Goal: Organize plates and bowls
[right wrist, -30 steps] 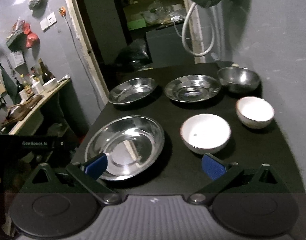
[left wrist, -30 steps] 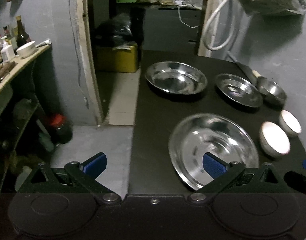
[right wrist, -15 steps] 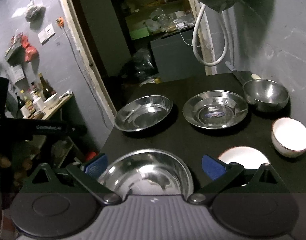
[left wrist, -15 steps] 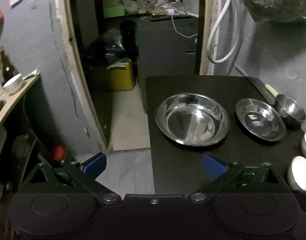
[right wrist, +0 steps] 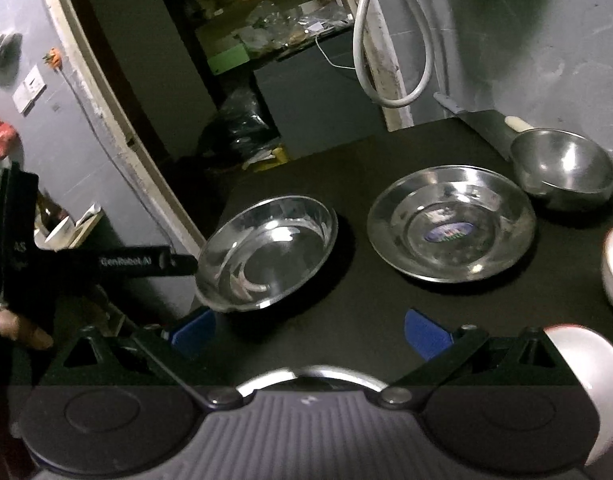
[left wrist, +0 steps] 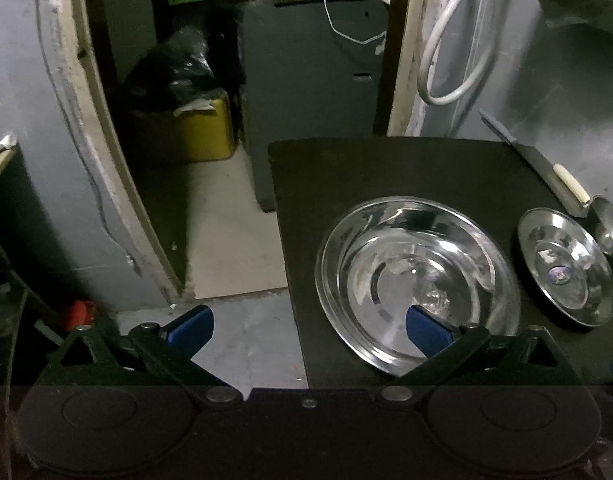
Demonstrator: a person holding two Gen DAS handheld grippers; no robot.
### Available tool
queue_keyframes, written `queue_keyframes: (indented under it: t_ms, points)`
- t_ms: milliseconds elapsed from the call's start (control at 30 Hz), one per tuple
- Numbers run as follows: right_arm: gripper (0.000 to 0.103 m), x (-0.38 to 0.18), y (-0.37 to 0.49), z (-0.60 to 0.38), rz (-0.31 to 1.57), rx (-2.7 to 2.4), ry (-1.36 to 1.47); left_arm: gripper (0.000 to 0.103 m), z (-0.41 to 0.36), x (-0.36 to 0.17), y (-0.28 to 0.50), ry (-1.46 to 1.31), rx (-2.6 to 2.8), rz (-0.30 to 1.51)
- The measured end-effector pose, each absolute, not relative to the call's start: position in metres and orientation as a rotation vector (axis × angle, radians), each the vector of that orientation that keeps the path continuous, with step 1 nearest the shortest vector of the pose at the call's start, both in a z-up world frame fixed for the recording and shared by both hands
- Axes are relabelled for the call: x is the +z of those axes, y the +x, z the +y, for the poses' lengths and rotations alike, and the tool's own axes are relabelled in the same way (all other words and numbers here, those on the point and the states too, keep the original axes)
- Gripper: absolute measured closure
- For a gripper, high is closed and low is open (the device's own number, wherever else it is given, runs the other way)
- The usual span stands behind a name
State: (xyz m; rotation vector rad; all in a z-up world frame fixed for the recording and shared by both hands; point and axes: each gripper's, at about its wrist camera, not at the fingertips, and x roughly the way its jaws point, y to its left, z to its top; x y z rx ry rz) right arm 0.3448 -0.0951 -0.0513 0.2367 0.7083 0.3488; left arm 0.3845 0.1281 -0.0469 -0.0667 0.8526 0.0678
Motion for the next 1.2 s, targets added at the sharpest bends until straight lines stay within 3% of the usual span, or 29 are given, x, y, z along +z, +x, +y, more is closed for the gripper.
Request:
queue_keyframes:
  t_ms: [167, 367, 433, 533, 700, 833, 1000, 1200]
  points:
    - [0.001, -0.059, 0.365, -0.081, 0.709, 0.331, 0.234, 0.004, 0.135, -0.060, 0.401, -0.090, 0.048, 0.884]
    - [0.011, -0.068, 0.386, -0.067, 0.732, 0.319, 0.238, 0.018, 0.140, -0.065, 0.411, -0.116, 0.010, 0.891]
    - [0.013, -0.072, 0.393, -0.065, 0.746, 0.321, 0.249, 0.019, 0.140, -0.066, 0.413, -0.128, 0.006, 0.893]
    - [0.021, -0.076, 0.401, -0.062, 0.761, 0.311, 0.264, 0.022, 0.139, -0.067, 0.416, -0.143, 0.000, 0.893]
    - [0.040, -0.082, 0.414, -0.060, 0.794, 0.305, 0.276, 0.046, 0.137, -0.072, 0.422, -0.172, -0.024, 0.914]
    - [0.058, -0.086, 0.422, -0.058, 0.811, 0.299, 0.284, 0.056, 0.135, -0.075, 0.427, -0.186, -0.006, 0.937]
    - [0.080, -0.089, 0.423, -0.059, 0.815, 0.299, 0.281, 0.079, 0.136, -0.075, 0.427, -0.205, 0.004, 0.949]
    - [0.081, -0.087, 0.417, -0.061, 0.806, 0.318, 0.257, 0.082, 0.135, -0.072, 0.418, -0.209, 0.011, 0.944]
